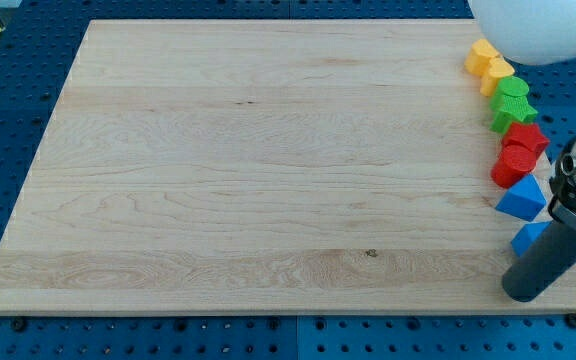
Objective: Push the blue cube towards top
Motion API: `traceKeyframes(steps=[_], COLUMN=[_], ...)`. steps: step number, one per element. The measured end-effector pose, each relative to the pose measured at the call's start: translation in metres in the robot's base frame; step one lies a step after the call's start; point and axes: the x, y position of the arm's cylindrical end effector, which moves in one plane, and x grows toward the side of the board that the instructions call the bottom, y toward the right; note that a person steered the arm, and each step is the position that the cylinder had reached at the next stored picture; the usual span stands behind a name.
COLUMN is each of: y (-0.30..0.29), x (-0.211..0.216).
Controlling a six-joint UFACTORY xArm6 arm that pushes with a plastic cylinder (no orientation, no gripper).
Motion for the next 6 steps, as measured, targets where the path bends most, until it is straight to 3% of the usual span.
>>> traceKeyframes(steps=[6], y=[0.043], x=[-0.021])
